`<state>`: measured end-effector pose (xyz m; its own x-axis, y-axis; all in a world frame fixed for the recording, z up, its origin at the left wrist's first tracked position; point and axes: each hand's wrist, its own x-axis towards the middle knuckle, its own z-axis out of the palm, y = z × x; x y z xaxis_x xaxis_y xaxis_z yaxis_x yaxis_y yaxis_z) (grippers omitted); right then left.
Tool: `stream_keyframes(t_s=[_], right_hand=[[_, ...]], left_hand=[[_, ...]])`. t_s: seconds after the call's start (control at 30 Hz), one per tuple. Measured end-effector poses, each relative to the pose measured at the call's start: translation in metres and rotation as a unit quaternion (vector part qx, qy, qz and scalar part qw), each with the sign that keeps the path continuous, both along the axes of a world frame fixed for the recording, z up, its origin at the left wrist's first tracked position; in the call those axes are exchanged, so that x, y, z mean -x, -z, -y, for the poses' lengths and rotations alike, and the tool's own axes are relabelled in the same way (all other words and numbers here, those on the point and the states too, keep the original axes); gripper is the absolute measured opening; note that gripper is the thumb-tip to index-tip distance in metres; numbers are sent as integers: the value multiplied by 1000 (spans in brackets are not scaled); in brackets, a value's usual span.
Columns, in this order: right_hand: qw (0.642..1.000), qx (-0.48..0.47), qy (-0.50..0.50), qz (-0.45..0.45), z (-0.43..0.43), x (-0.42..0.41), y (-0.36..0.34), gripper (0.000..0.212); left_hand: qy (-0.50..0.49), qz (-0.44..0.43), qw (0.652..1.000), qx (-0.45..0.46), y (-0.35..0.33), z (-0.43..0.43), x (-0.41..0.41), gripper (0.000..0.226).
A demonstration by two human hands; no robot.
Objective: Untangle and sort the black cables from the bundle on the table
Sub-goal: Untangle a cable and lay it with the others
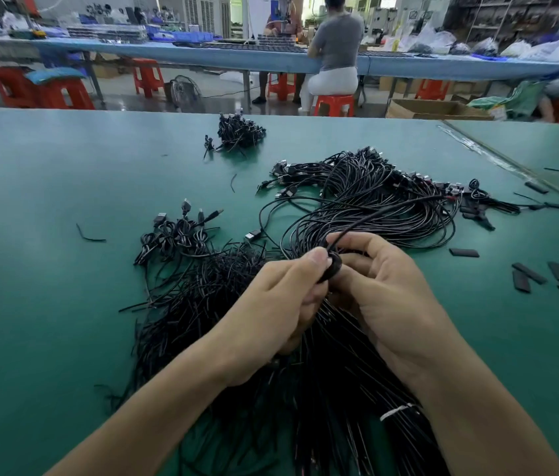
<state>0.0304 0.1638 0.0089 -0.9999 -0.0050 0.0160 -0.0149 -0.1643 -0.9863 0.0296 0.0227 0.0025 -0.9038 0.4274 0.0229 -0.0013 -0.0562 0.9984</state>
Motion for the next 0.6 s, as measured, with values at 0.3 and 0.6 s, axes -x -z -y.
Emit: stream_keyframes(t_s=[0.3, 0.6], right_hand=[[988, -96, 21, -115, -2, -5, -5, 24], [987, -118, -5, -112, 1, -6, -7, 33]], left_hand=[[-54, -148, 981, 110, 0, 5, 2, 51], [-131, -143, 971, 137, 10, 8, 10, 39]])
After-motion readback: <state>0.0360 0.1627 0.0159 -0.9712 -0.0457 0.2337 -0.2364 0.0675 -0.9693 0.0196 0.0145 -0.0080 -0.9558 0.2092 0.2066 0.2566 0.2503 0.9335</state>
